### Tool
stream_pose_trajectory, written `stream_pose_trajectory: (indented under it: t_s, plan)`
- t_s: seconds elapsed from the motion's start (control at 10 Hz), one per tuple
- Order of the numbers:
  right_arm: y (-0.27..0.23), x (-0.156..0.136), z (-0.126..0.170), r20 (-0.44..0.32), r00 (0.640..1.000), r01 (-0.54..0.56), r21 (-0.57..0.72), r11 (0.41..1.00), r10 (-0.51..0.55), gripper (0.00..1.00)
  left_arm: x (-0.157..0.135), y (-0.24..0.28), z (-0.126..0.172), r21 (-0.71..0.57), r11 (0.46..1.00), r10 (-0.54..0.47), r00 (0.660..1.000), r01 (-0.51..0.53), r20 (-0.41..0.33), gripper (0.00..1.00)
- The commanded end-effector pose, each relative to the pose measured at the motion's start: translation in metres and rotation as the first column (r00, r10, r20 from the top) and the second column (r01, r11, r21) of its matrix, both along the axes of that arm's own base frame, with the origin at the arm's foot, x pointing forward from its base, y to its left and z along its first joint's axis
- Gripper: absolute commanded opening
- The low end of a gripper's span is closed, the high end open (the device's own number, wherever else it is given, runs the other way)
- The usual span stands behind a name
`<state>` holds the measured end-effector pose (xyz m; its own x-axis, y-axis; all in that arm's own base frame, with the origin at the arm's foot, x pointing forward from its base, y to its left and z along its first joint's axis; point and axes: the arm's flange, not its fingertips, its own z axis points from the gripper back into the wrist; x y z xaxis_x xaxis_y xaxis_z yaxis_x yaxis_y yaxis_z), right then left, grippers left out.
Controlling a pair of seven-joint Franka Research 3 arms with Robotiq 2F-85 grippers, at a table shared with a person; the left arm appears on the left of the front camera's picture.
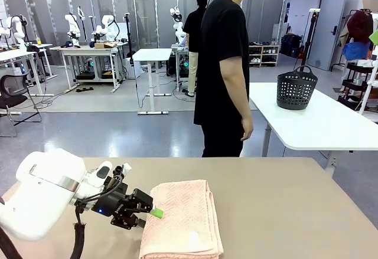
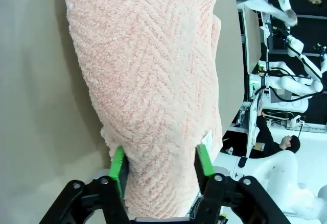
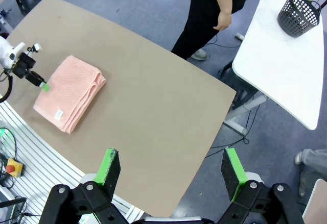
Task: Fold the towel.
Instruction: Pick up the 100 cm Hotel Towel and place it on the left side of the table.
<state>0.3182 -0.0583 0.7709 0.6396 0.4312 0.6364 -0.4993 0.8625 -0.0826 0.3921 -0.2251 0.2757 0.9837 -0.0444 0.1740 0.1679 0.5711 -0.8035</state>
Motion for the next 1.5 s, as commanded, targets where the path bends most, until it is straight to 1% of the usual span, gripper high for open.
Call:
stream_pose_trajectory:
  t_s: [0.0,0.6,0.7,0.8,1.3,1.4]
  plan:
    - [-0.001,-0.001,0.0,-0.003,1.0,0.001,0.002,1.0,-0.001,1.0,0.001,-0.01,-0.008,-0.025,1.0,0.008,0.999,-0.007,0.034,0.0]
    - [-0.001,-0.001,0.0,-0.003,1.0,0.001,0.002,1.0,-0.001,1.0,0.0,0.001,-0.003,-0.046,0.999,0.01,0.999,-0.009,0.034,0.0]
    - [-0.001,-0.001,0.0,-0.003,1.0,0.001,0.002,1.0,-0.001,1.0,0.001,0.001,-0.003,-0.044,0.998,-0.046,0.999,0.047,0.025,0.0]
    - [-0.001,-0.001,0.0,-0.003,1.0,0.001,0.002,1.0,-0.001,1.0,0.001,0.001,-0.002,-0.006,1.0,0.0,1.0,0.0,0.014,0.0]
    - [-0.001,-0.001,0.0,-0.003,1.0,0.001,0.002,1.0,-0.001,1.0,0.001,0.001,-0.002,-0.006,1.0,0.0,1.0,0.0,0.014,0.0]
    - [-0.001,-0.001,0.0,-0.003,1.0,0.001,0.002,1.0,-0.001,1.0,0.001,0.001,-0.002,-0.012,1.0,-0.005,1.0,0.005,0.011,0.1]
